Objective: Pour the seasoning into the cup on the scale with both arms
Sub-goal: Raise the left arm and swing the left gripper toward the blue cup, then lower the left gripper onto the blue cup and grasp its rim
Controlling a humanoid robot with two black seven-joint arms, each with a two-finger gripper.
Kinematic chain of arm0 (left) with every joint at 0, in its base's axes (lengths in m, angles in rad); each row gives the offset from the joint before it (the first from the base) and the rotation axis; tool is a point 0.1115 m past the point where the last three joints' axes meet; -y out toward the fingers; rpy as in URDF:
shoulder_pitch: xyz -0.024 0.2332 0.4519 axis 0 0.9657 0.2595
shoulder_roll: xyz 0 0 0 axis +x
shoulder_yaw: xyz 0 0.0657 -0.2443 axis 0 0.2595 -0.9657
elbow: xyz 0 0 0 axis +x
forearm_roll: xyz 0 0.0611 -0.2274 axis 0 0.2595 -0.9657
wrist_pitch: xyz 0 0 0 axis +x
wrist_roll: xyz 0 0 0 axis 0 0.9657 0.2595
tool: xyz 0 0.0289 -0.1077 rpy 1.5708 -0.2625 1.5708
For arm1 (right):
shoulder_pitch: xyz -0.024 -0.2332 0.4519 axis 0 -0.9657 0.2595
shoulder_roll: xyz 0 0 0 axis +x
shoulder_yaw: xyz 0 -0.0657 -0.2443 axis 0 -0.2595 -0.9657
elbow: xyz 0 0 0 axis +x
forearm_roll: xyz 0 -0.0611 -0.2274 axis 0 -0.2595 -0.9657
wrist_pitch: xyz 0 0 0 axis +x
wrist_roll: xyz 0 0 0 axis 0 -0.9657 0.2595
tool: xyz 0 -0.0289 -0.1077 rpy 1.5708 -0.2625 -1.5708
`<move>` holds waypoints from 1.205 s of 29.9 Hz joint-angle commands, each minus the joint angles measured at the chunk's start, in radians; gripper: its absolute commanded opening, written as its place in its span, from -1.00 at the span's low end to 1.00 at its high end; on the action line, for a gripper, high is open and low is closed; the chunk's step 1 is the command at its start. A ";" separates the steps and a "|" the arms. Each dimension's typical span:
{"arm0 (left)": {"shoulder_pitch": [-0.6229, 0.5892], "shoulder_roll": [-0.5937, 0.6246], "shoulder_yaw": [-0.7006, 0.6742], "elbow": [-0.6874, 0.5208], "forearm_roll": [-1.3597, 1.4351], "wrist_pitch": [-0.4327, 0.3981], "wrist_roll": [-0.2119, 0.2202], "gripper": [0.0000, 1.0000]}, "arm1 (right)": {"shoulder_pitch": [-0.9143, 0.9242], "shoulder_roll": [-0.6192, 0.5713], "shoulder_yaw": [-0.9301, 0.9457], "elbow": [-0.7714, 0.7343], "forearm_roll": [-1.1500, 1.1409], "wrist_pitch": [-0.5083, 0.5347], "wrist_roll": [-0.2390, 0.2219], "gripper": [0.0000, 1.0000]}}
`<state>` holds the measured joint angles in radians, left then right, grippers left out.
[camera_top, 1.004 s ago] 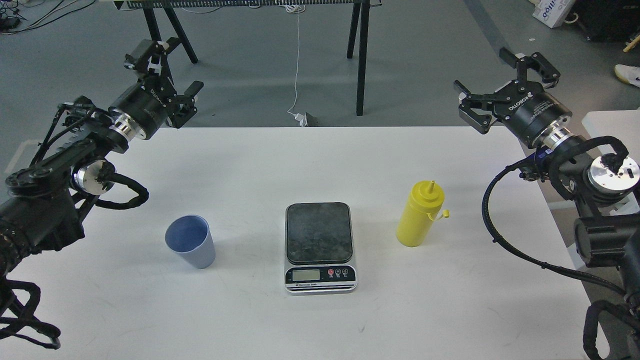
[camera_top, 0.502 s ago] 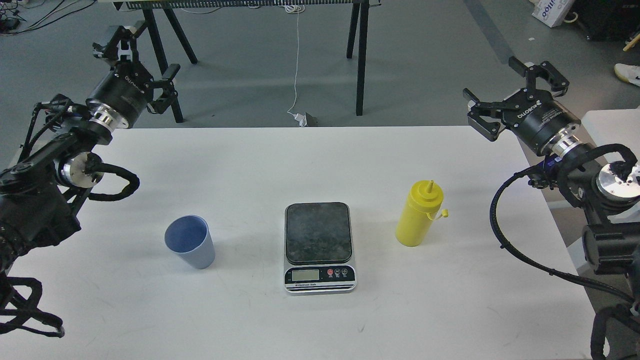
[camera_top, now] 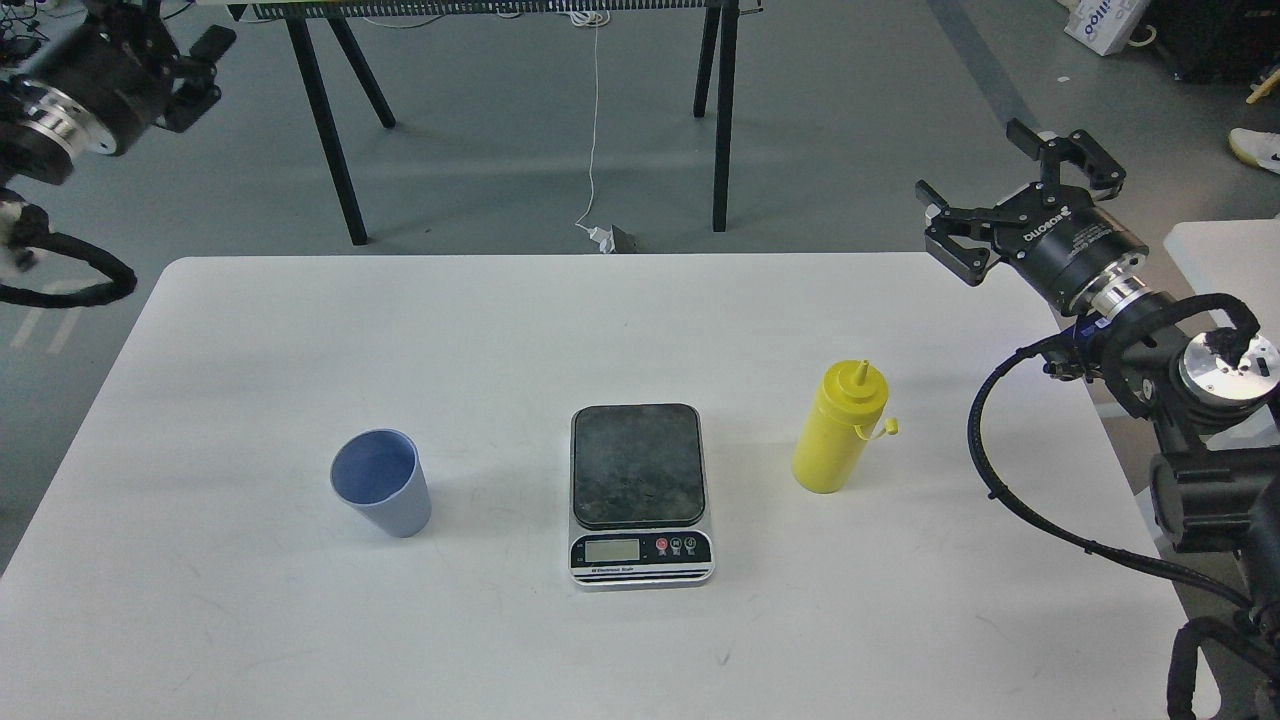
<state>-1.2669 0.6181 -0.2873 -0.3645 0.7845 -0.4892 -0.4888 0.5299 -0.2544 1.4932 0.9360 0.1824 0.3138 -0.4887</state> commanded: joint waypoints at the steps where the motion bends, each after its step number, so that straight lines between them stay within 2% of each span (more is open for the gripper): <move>1: -0.179 0.014 0.166 -0.054 0.489 0.000 0.000 0.99 | 0.001 0.000 0.001 0.000 0.006 0.044 0.000 0.98; 3: -0.225 0.028 0.241 -0.135 0.742 0.000 0.000 0.99 | 0.001 0.000 0.006 0.000 0.008 0.047 0.000 0.98; 7: -0.232 0.118 0.364 -0.367 1.117 0.000 0.000 0.99 | 0.001 0.000 0.016 0.000 0.008 0.048 0.000 0.98; 12: -0.230 0.241 0.525 -0.727 1.196 0.000 0.000 0.99 | 0.002 -0.006 0.016 0.000 0.008 0.047 0.000 0.98; 15: -0.224 0.252 0.606 -0.861 1.197 0.000 0.000 0.99 | 0.004 -0.006 0.015 -0.002 0.006 0.047 0.000 0.98; 17: -0.203 0.249 0.632 -0.890 1.197 0.000 0.000 0.99 | 0.004 -0.006 0.015 -0.003 0.006 0.047 0.000 0.98; 29: -0.063 0.242 0.628 -0.887 1.196 0.000 0.000 0.99 | 0.002 -0.008 0.006 -0.005 0.005 0.045 0.000 0.98; 36: 0.015 0.210 0.568 -0.873 1.196 0.000 0.000 0.99 | 0.002 -0.008 0.002 -0.008 0.003 0.045 0.000 0.98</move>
<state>-1.2834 0.8398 0.3069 -1.2446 1.9807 -0.4887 -0.4885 0.5323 -0.2626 1.4957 0.9288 0.1858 0.3592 -0.4887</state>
